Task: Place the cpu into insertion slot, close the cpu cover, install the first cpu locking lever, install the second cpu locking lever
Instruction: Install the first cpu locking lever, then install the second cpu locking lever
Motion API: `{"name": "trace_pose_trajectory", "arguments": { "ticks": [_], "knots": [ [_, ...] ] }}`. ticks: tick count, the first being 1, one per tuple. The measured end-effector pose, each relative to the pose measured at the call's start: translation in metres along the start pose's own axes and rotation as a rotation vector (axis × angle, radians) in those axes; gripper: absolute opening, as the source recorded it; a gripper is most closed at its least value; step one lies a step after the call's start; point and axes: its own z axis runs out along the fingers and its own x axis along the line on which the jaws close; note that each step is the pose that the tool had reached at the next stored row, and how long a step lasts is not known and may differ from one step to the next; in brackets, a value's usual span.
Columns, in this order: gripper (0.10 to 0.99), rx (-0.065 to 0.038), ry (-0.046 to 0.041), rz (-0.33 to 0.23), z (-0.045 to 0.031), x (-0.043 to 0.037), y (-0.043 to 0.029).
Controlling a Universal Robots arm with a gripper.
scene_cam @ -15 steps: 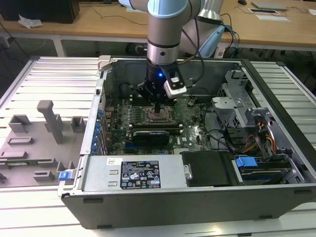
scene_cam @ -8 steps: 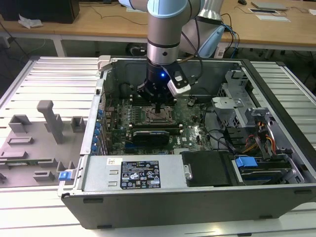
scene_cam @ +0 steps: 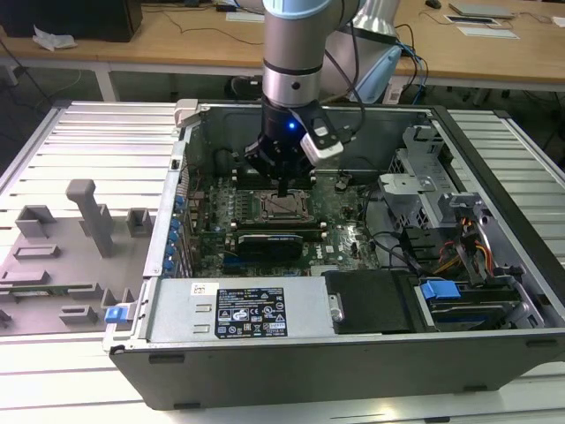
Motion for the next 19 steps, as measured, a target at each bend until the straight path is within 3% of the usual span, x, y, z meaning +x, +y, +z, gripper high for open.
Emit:
{"name": "trace_pose_trajectory", "arguments": {
  "ticks": [3,19],
  "knots": [
    [0.106,0.0,-0.0002,-0.001,-0.0072,-0.0001,-0.0001],
    [0.106,0.0,0.0,-0.002,-0.0074,0.0,-0.0006]
  ]
}}
